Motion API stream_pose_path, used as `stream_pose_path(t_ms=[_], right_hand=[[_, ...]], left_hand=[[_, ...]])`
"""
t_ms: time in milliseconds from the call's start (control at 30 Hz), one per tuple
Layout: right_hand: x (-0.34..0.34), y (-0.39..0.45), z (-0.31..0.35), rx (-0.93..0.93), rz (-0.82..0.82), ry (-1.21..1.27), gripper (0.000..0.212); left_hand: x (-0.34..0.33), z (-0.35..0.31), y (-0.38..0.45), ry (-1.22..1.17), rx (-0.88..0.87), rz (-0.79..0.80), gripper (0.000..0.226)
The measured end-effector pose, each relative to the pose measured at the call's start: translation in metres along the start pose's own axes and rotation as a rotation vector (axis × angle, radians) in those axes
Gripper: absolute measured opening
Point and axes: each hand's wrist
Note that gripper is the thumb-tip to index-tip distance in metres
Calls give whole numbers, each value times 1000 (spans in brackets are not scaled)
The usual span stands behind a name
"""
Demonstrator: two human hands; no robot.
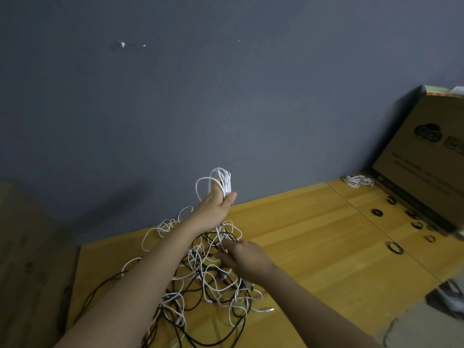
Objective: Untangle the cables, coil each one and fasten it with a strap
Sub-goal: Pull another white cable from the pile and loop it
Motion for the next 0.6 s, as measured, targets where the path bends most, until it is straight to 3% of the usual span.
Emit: stream_pose_path(t_ms=[67,133,167,233,333,467,533,600], right_hand=[[6,-3,1,18,-22,214,29],[14,-9,2,3,-40,587,5],[18,-12,3,-15,-50,782,15],[22,-19,1,-34,-64,1081,30],[31,-23,-2,-3,-104,1426,8],[41,-20,-4,55,-174,1937,25],[45,-16,-3,69,-238,2040,24],[40,-12,-4,-57,-332,1932,18]], left_hand=[[0,10,-1,192,53,56,52],[-2,18,-4,328,74,86,48],[-3,22,-5,344,87,98,45],[-6,25,-9,331,132,134,49],[-13,26,-16,268,128,208,60],[-19,14,-25,49,95,167,40],[-24,12,-27,-105,56,174,50],[-31,14,-30,-151,39,206,63]])
Point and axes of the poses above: each hand's wrist, its own y-axis towards the middle knuckle, its own x-axis out of the back of the hand, z = x × y, and after that the axes turned 9 degrees about z, right-handed
